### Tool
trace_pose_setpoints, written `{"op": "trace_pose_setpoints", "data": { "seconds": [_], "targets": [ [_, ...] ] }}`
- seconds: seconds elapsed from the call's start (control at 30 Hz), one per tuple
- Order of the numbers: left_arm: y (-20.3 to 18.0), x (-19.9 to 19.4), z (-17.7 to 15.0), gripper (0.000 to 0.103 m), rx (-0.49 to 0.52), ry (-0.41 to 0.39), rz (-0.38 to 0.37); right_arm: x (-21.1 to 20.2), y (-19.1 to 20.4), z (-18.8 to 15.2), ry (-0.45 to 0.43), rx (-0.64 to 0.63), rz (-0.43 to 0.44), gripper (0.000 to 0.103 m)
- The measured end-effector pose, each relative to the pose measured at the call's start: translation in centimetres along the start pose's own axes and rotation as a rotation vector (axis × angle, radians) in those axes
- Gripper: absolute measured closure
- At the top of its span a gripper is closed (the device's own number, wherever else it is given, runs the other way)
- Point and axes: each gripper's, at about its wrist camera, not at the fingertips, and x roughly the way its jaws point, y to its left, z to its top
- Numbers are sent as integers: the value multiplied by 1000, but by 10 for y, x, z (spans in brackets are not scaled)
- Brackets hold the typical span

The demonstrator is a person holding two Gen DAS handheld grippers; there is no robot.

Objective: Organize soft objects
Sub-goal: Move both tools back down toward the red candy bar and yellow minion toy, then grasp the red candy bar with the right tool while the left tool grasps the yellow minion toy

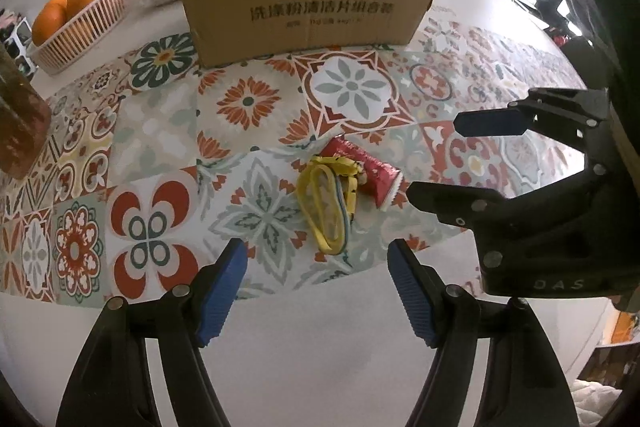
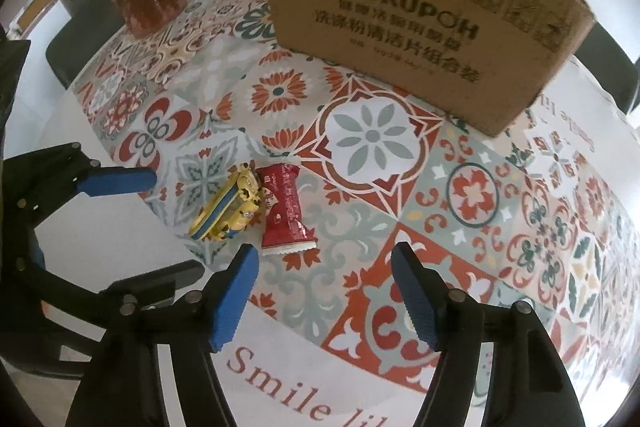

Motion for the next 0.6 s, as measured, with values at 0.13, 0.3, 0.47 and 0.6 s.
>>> {"op": "trace_pose_setpoints", "data": {
  "seconds": [0.13, 0.3, 0.47, 0.6],
  "targets": [
    [1, 9, 0, 31, 9, -4, 5, 7, 5, 3, 3, -36, 10, 37],
    [5, 20, 2, 34, -5, -5, 21, 17, 8, 10, 15, -49, 21, 41],
    [7, 27, 6, 37, -7, -8, 23, 25, 9, 14, 28, -50, 40, 44],
    [6, 31, 9, 40, -7, -7, 26, 31, 11, 18, 39, -62, 49, 49]
  ]
}}
